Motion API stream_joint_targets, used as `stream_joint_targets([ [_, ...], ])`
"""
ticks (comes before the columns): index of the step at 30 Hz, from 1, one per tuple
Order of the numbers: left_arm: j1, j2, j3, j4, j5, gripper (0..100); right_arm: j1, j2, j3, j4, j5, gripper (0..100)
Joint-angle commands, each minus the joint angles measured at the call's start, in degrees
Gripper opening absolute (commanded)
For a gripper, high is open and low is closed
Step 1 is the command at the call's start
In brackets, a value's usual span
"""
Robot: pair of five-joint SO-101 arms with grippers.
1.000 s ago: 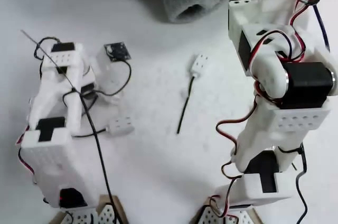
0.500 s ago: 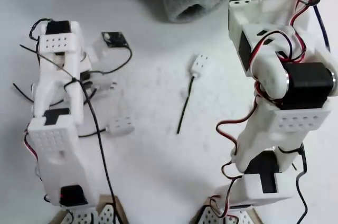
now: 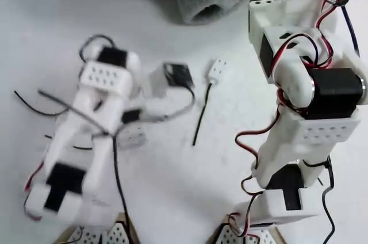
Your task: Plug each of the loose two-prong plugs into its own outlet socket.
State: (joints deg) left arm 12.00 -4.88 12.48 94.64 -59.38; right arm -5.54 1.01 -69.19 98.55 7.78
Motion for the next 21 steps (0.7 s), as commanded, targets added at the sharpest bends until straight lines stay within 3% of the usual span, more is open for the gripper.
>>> stream_joint_targets([
  [1, 4.00, -11.12, 13.10, -4.31, 1.23, 2, 0.22, -2.15, 0.00, -1.01, 0.62, 31.6],
  [6, 2.86, -18.33, 31.03, -13.98, 0.88, 2, 0.31, -2.15, -0.26, -0.92, 0.70, 31.6],
  [11, -1.19, -20.70, 44.13, -20.75, -6.59, 2, 0.31, -2.24, -0.53, -0.92, 0.70, 31.6],
  [21, -3.30, -21.49, 48.44, -22.42, -10.46, 3, 0.31, -2.24, -0.53, -0.92, 0.70, 31.6],
])
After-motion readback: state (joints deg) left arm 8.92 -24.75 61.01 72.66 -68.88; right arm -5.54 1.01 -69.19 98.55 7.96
